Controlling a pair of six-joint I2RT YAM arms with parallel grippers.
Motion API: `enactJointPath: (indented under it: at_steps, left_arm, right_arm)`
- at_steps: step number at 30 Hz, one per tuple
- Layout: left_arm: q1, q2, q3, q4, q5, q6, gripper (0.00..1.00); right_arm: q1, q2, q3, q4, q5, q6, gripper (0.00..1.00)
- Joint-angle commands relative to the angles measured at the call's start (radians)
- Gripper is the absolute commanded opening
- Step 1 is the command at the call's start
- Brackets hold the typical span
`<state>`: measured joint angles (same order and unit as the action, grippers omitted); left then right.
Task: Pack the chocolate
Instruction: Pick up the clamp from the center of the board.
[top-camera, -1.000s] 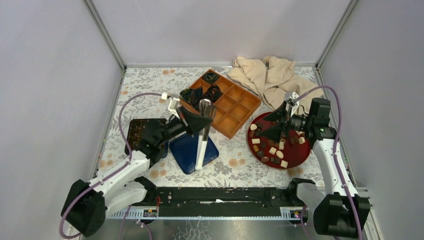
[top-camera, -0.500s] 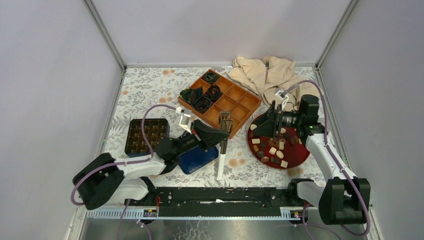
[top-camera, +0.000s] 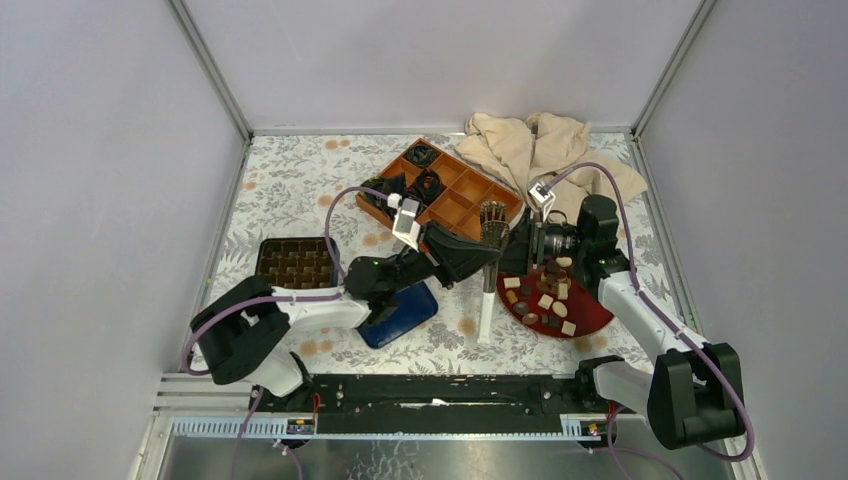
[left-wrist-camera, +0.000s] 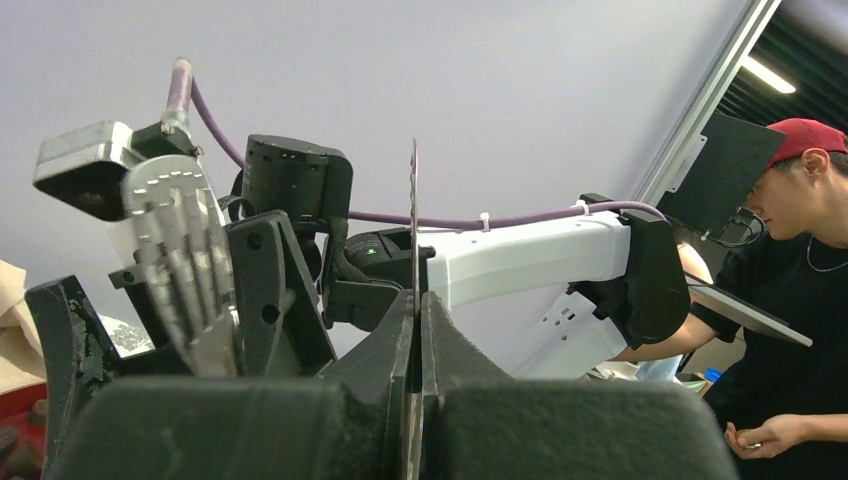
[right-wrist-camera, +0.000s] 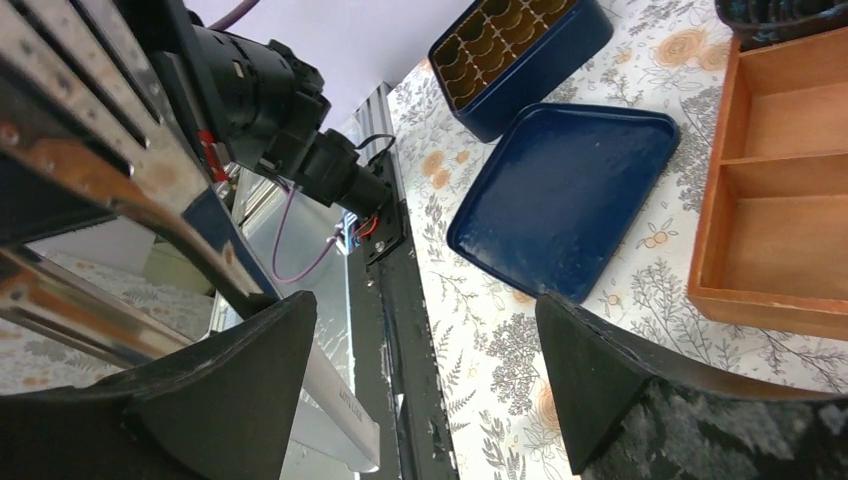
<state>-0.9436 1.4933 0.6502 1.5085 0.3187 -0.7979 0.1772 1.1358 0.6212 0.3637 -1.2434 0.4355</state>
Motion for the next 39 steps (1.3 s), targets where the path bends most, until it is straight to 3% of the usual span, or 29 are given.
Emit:
enactJointPath:
  at_steps: [1, 6, 7, 9, 11, 19, 27, 29, 32, 36, 39]
  left_arm:
    - [-0.017, 0.043, 0.051, 0.099, -0.053, 0.019, 0.00]
    - [-0.018, 0.085, 0.094, 0.100, -0.069, 0.010, 0.00]
    - [-0.018, 0.080, 0.090, 0.101, -0.082, 0.016, 0.00]
    - [-0.019, 0.056, 0.070, 0.099, -0.106, 0.038, 0.00]
    - [-0.018, 0.027, 0.040, 0.099, -0.138, 0.058, 0.00]
    - [-0.018, 0.019, 0.017, 0.099, -0.164, 0.051, 0.00]
    - [-0.019, 0.008, 0.011, 0.098, -0.176, 0.067, 0.00]
    - [-0.019, 0.024, 0.028, 0.099, -0.160, 0.049, 0.00]
    - [-0.022, 0.046, 0.059, 0.099, -0.127, 0.024, 0.00]
    - [-0.034, 0.066, 0.096, 0.099, -0.098, 0.019, 0.00]
    - [-0.043, 0.080, 0.115, 0.101, -0.086, 0.011, 0.00]
  right_arm:
    - [0.033, -0.034, -0.004, 0.188, -0.034, 0.117, 0.86]
    - [0.048, -0.052, 0.026, 0.103, -0.031, 0.046, 0.79]
    - [0.040, -0.063, 0.060, -0.030, -0.004, -0.042, 0.80]
    - [0.020, -0.071, 0.188, -0.397, 0.206, -0.306, 0.85]
    - [-0.021, -0.076, 0.212, -0.472, 0.344, -0.360, 0.89]
    - [-0.074, -0.095, 0.203, -0.437, -0.028, -0.375, 0.94]
    - [-0.074, -0.096, 0.182, -0.384, -0.232, -0.367, 0.94]
    - [-0.057, -0.096, 0.175, -0.374, -0.211, -0.351, 0.94]
    - [-0.050, -0.090, 0.119, -0.198, -0.069, -0.195, 0.93]
    - [-0.042, -0.075, 0.059, -0.026, -0.018, -0.034, 0.91]
    - [-0.028, -0.070, 0.056, -0.006, -0.026, -0.014, 0.89]
